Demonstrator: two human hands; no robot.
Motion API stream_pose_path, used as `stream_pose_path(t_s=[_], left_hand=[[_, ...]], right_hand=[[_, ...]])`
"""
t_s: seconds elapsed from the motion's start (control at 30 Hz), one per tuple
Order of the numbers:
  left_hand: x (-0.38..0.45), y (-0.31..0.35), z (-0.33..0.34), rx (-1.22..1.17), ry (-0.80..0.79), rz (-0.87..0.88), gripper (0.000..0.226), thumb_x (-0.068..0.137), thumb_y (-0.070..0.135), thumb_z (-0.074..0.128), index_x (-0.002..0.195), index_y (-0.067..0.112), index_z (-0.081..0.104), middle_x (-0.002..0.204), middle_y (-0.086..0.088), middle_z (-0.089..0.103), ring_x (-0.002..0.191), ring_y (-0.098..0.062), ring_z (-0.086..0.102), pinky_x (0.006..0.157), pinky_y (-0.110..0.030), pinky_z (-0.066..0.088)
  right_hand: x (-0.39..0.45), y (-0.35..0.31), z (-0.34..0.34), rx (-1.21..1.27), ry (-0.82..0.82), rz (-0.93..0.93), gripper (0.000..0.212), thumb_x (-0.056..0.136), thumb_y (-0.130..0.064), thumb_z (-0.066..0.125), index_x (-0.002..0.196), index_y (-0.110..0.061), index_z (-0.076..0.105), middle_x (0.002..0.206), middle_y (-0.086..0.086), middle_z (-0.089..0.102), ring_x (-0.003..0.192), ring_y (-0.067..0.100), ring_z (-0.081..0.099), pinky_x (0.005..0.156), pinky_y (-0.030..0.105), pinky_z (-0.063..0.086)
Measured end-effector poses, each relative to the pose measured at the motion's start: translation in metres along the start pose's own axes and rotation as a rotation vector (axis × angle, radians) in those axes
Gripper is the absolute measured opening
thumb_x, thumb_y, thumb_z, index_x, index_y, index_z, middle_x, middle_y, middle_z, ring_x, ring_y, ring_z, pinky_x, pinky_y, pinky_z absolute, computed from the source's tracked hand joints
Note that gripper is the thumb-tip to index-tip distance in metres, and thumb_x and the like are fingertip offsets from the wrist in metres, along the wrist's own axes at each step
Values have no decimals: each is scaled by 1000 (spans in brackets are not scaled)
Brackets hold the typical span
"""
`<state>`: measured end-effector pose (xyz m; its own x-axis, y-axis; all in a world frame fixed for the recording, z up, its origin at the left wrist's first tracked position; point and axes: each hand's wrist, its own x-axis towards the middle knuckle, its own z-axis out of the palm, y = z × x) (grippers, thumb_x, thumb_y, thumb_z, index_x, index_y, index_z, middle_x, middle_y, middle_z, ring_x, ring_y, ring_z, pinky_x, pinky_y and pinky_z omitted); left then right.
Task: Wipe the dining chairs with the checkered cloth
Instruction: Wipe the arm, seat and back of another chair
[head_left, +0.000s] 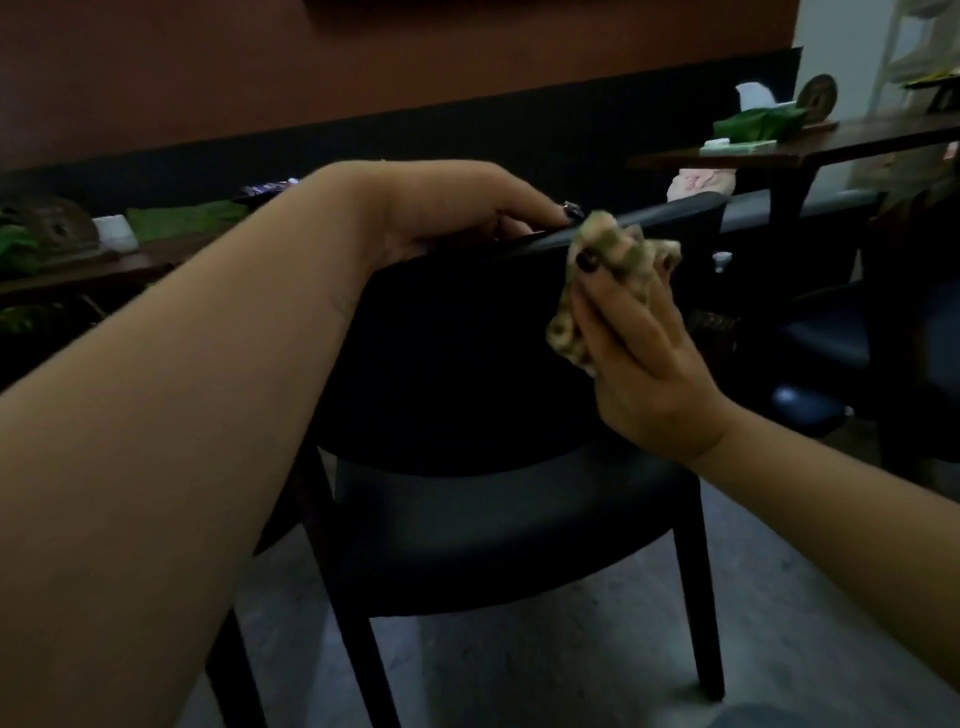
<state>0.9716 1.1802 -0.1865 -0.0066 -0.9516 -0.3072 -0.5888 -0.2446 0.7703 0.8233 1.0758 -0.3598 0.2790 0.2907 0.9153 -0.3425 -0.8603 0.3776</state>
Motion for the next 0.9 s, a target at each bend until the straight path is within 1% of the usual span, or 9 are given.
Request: stream_pose_path(t_s=[0.07, 0.17, 0.3, 0.43, 0.53, 0.63, 0.73, 0.83, 0.9], left_hand=[[-3, -5, -6, -65, -60, -10, 26, 75, 39, 66, 77, 17, 80, 81, 1, 74, 65, -10, 70, 59, -21, 56], [-2, -8, -12, -168, -74, 12, 31, 71, 35, 67, 87, 12, 80, 83, -2, 74, 64, -10, 69, 61, -20, 57], [-2, -8, -13, -265, -97, -5, 39, 73, 33, 63, 97, 5, 76, 90, -8, 70, 69, -13, 67, 68, -22, 57], [1, -9, -13, -292, -120, -12, 38, 75, 33, 60, 92, 2, 75, 84, -10, 70, 66, -15, 67, 68, -23, 57], [1, -10, -11, -283, -127, 23, 35, 78, 32, 58, 91, 2, 71, 76, -7, 66, 60, -14, 63, 60, -21, 54], [0, -8, -6, -244, 44, 86, 29, 85, 25, 56, 104, 6, 67, 91, -8, 67, 76, -15, 63, 66, -22, 55], [-4, -19, -10, -101, 352, 316, 20, 97, 18, 50, 102, 10, 69, 93, -4, 75, 83, -12, 70, 69, -21, 56], [-24, -45, -28, 419, 546, 407, 19, 94, 28, 56, 85, 26, 73, 71, 18, 69, 64, 6, 62, 58, -9, 45], [-38, -76, -43, 588, 622, 340, 28, 91, 42, 54, 71, 35, 73, 55, 18, 60, 48, 5, 51, 49, -16, 40]], right_hand=[[-9, -13, 7, 43, -42, -88, 42, 95, -2, 52, 136, 0, 41, 138, 14, 41, 133, 42, 34, 116, 53, 17], [-29, -23, 11, 103, -341, -473, 34, 97, -9, 47, 130, -4, 53, 140, 9, 49, 134, 29, 39, 117, 40, 21], [-25, -26, 7, 17, -661, -805, 40, 85, -23, 66, 123, -12, 64, 138, 3, 53, 131, 19, 45, 112, 32, 28], [28, -21, -1, 204, -383, -617, 41, 96, -6, 51, 136, 0, 45, 145, 11, 41, 138, 26, 36, 114, 41, 30], [64, -24, -7, 174, -145, -446, 40, 95, -7, 58, 133, -2, 48, 138, 11, 51, 133, 31, 43, 110, 46, 36], [57, -39, -2, 204, -187, -377, 38, 91, -7, 64, 127, -2, 56, 133, 13, 55, 129, 29, 48, 107, 46, 40], [28, -48, 3, 239, -441, -454, 39, 89, -4, 60, 127, 2, 56, 135, 14, 52, 128, 26, 49, 106, 40, 42], [17, -44, 4, 196, -600, -675, 33, 91, -7, 48, 119, 3, 62, 130, 14, 59, 125, 26, 52, 107, 38, 40], [24, -43, 3, 132, -594, -757, 33, 91, -6, 47, 119, 2, 63, 130, 12, 60, 129, 27, 48, 111, 40, 35]])
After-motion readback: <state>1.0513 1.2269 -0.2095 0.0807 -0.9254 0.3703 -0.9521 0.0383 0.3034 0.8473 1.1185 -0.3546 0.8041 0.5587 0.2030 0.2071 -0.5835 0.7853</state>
